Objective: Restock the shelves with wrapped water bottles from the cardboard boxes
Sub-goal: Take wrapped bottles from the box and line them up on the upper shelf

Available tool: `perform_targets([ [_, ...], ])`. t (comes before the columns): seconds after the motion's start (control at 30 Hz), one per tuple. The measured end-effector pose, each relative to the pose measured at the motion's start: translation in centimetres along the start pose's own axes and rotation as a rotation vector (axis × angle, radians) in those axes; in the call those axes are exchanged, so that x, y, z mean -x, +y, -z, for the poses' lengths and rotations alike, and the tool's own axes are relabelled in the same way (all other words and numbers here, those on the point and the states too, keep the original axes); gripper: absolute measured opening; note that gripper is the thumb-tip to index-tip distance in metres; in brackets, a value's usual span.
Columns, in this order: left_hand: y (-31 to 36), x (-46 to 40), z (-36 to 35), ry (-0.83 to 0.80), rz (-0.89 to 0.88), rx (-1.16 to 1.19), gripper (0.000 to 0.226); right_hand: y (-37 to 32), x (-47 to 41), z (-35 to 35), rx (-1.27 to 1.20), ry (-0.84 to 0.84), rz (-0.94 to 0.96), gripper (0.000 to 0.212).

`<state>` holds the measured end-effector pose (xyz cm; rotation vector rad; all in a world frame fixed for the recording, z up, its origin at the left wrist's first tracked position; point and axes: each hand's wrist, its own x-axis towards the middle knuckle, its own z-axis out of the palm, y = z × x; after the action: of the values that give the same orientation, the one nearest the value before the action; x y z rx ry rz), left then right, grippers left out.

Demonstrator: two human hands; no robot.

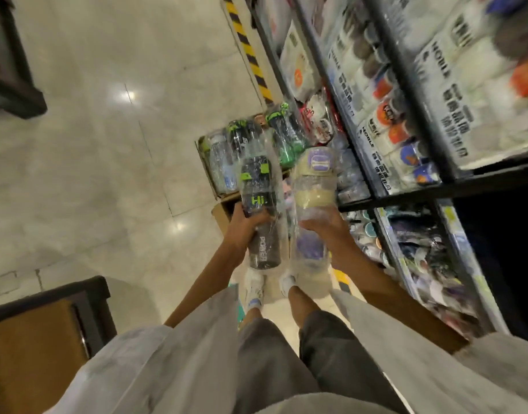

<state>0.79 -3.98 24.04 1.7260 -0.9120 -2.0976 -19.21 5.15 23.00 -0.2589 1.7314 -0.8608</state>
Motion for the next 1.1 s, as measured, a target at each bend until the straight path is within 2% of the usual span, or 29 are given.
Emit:
perform_targets([
  [0.07, 2.5, 2.8, -0.8, -0.043, -0.071, -0.045, 0.059, -2.3, 3.1, 1.1, -0.027, 0.018, 0.069, 0.078],
  [0.13, 4.7, 5.5, -1.7, -0.096, -0.123, -0.085, 0.067, -4.1, 6.2, 2.4, -0.062, 0.025, 0.155, 0.065],
  [0.23, 8.1, 9.2, -3.7, -0.155, -0.194, -0.136, 0.077, -6.9, 11.6, 4.5, -0.102, 0.068, 0.277, 0.064],
  [0.33, 11.1, 12.6, -6.9, -0.276, -0.3, -0.228, 0.07, -9.2, 17.5, 6.8, -0.183, 0.116, 0.354, 0.061],
  [0.4, 12.7, 15.0, -9.1, -0.341, -0.375, -0.265, 0.062, -10.0, 21.0, 8.5, -0.239, 0.153, 0.404, 0.066],
  [0.53, 14.6, 19.4, -13.6, -0.462, -0.477, -0.356, 0.069, -10.9, 27.3, 11.7, -0.302, 0.261, 0.513, 0.091],
  [0.63, 15.1, 22.6, -16.6, -0.546, -0.527, -0.373, 0.063, -10.5, 31.7, 13.8, -0.33, 0.365, 0.563, 0.085],
  [0.77, 14.8, 27.6, -20.4, -0.682, -0.575, -0.393, 0.081, -9.4, 37.4, 16.8, -0.352, 0.461, 0.621, 0.068],
  [0.87, 13.8, 31.6, -23.2, -0.767, -0.606, -0.377, 0.091, -8.1, 42.2, 18.7, -0.356, 0.528, 0.663, 0.069],
  [1.1, 10.4, 42.4, -30.2, -0.93, -0.7, -0.337, 0.071, -4.5, 53.0, 24.3, -0.401, 0.669, 0.729, 0.066],
])
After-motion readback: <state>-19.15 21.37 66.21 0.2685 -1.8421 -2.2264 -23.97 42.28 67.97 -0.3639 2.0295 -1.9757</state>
